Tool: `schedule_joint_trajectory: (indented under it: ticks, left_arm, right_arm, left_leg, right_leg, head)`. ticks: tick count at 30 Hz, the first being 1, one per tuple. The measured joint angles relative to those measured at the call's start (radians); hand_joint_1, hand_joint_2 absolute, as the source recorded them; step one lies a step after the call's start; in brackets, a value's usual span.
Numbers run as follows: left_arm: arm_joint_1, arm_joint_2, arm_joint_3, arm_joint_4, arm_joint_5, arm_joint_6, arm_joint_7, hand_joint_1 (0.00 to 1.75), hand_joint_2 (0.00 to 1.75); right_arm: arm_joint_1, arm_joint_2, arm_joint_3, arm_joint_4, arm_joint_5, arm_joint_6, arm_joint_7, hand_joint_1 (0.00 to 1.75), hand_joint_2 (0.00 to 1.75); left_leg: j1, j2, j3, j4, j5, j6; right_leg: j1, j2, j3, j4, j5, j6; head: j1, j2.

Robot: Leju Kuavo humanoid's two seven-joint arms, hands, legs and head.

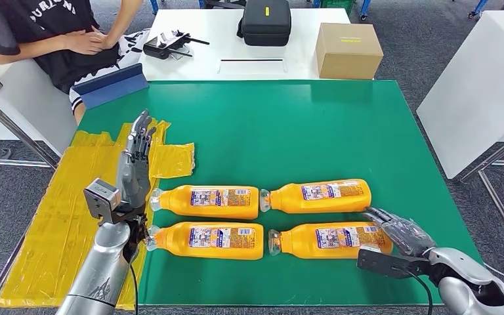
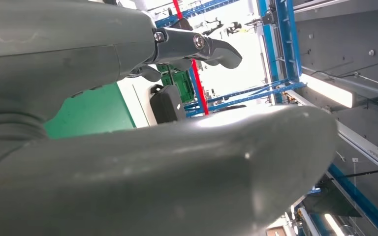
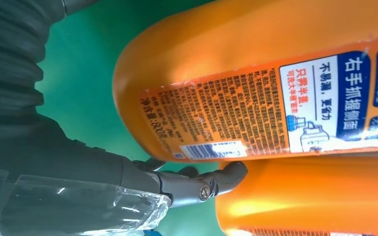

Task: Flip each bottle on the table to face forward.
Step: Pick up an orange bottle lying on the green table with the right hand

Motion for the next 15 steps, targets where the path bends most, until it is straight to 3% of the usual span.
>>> schedule_joint_trajectory:
  ticks: [15]
  left_arm:
    - [0.000,-0.004,0.004,0.001,0.000,0.000,0.001,0.00,0.00]
  right_arm:
    - [-0.053,0.031,0.054,0.088,0.021,-0.029,-0.010,0.00,1.75]
  left_leg:
    - [0.000,0.000,0.000,0.000,0.000,0.000]
  right_leg:
    - [0.000,0.000,0.000,0.000,0.000,0.000]
  head:
    - [0.000,0.000]
